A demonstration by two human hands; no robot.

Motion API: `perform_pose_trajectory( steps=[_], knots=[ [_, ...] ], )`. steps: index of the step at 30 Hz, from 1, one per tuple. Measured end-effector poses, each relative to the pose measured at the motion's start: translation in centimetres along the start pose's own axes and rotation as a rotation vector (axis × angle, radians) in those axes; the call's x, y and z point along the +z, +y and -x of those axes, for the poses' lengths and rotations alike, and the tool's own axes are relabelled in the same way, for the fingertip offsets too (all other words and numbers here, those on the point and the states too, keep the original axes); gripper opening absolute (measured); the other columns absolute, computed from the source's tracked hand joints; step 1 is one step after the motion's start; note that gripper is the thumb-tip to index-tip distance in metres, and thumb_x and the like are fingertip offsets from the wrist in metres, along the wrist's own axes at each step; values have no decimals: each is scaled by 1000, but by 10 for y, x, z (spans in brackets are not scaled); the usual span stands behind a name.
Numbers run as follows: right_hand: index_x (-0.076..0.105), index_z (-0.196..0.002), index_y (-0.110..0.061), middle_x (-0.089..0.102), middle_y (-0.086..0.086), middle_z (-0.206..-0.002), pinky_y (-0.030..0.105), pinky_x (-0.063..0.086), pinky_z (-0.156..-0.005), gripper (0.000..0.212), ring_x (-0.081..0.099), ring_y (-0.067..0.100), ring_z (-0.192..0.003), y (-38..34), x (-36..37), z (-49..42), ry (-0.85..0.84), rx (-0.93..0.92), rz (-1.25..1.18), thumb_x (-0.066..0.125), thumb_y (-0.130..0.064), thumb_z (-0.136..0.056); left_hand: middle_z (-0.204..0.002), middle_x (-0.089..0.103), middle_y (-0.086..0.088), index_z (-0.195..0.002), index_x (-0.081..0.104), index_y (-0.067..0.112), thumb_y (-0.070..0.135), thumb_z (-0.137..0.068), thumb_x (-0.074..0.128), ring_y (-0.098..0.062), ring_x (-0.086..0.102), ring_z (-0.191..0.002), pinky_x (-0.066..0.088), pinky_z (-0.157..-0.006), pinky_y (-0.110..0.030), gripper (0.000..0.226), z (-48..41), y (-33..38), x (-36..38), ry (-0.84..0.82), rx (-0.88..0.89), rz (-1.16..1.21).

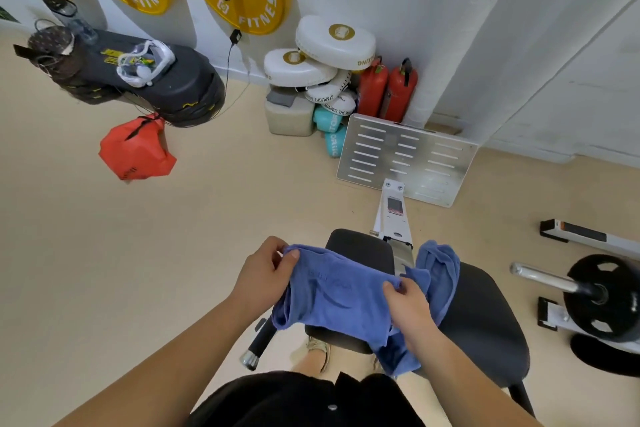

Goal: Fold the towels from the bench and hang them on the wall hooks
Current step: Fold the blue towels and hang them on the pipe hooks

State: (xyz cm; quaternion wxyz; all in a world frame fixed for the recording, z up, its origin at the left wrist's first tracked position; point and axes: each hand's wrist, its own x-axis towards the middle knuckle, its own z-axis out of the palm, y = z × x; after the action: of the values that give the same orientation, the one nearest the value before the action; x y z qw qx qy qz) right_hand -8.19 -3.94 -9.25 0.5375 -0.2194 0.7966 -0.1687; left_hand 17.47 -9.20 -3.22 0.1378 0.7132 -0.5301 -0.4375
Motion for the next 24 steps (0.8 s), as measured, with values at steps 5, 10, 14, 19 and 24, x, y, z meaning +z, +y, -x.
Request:
perform_pose_trajectory(
  steps=[5, 10, 14, 19, 24],
  knots=[
    [50, -98, -27, 46, 9, -71, 34, 39, -57, 12, 43, 21, -64, 4, -12, 16, -3, -98, -6, 50, -15, -97, -75, 68, 4, -91, 53, 30, 50, -96, 54, -13, 68, -68, 57, -66, -29, 20, 11, 28, 39, -117, 26, -97],
    [67, -95, -25, 65, 0, -84, 48, 57, -89, 16, 59, 16, -82, 16, -42, 20, -141, -29, -79, 52, -22, -98, -80, 67, 5, -104, 56, 27, 45, -100, 50, -11, 65, -76, 58, -75, -31, 19, 12, 55, 103, -177, 137, -208],
    [63, -127, -34, 65, -7, -125, 48, 51, -107, 28, 62, 17, -116, 31, -58, 23, -226, 6, -32, 56, -31, -100, -81, 66, 7, -101, 55, 28, 40, -101, 52, -15, 66, -79, 59, -77, -37, 12, 8, 64, 143, -231, 122, -261],
    [56, -138, -28, 59, -7, -134, 44, 48, -110, 35, 56, 17, -125, 40, -68, 25, -301, -2, 14, 49, -22, -104, -86, 70, 0, -104, 62, 22, 31, -100, 57, -20, 68, -83, 59, -81, -42, 12, 5, 58, 167, -379, 60, -311],
    [59, -123, -30, 63, -10, -119, 30, 47, -92, 23, 59, 6, -106, 42, -66, 27, -277, -77, 44, 50, -22, -104, -95, 73, 2, -124, 58, 30, 27, -101, 52, -13, 68, -82, 57, -79, -25, 24, 10, 46, 139, -245, 32, -279]
  ],
)
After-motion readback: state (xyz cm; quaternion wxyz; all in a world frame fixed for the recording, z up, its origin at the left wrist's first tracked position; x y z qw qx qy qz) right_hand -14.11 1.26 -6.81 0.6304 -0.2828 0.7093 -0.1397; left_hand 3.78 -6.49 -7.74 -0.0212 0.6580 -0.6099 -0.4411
